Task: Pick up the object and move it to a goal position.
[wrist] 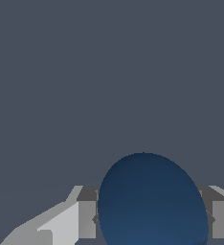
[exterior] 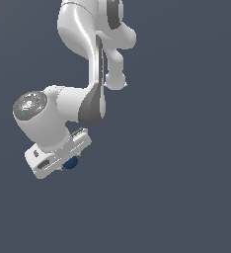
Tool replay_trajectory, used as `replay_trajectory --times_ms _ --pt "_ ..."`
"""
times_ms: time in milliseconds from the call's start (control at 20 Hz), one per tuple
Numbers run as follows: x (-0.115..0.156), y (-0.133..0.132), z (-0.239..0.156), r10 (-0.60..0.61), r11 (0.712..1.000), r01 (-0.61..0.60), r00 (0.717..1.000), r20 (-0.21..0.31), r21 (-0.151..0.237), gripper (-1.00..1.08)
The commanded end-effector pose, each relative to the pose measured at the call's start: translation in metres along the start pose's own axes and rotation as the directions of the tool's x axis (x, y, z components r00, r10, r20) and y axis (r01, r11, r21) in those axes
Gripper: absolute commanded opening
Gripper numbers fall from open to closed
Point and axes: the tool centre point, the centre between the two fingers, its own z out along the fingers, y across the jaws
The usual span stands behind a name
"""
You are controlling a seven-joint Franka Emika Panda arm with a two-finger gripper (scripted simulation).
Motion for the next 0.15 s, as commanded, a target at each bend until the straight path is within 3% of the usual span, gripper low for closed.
replay_trajectory --times_ms 0,100 --pt "0.0005 0.0010 -0.0013 -0.001 1.000 0.001 1.000 -0.001 -0.001 -1.00" --pt "0.0013 0.0002 -0.0007 -0.001 1.000 0.001 1.000 -0.001 -0.001 -1.00"
